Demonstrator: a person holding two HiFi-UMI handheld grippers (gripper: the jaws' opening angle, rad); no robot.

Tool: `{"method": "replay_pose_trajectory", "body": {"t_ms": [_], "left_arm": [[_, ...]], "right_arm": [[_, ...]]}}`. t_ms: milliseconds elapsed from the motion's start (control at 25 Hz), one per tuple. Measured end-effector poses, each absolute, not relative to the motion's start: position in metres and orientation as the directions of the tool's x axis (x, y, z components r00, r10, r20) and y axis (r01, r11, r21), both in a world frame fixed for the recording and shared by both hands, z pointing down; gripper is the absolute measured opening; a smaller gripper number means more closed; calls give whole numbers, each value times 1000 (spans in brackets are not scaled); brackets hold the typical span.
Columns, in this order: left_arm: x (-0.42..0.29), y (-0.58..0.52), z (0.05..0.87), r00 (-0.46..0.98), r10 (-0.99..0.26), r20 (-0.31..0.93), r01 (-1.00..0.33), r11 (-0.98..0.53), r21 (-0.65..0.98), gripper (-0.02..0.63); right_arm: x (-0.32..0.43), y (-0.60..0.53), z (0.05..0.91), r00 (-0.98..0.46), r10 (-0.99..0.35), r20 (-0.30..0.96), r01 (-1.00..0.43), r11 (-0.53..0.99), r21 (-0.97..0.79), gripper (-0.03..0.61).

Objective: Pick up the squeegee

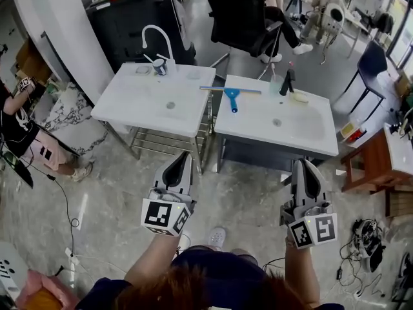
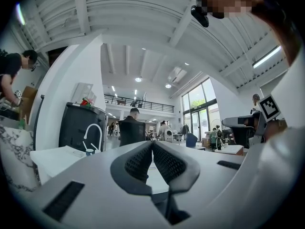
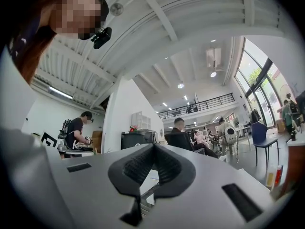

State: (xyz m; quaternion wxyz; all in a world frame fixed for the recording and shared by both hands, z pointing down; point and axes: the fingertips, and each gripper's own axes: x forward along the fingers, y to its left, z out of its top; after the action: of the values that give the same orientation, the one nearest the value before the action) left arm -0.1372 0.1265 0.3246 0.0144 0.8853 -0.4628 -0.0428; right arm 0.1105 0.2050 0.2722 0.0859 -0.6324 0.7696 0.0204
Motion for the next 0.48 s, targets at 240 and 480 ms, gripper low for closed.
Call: {"method": "replay_pose_trajectory", "body": {"t_ms": [240, 480], "left_arm": [[-140, 85, 332, 551, -833, -53, -829, -554, 78, 26], [-140, 43, 341, 517, -855, -45, -850, -519, 89, 26]], "right_arm": [[110, 158, 274, -205, -967, -151, -974, 217, -65, 15], [114, 104, 281, -233, -961, -147, -967, 245, -67, 15]]}}
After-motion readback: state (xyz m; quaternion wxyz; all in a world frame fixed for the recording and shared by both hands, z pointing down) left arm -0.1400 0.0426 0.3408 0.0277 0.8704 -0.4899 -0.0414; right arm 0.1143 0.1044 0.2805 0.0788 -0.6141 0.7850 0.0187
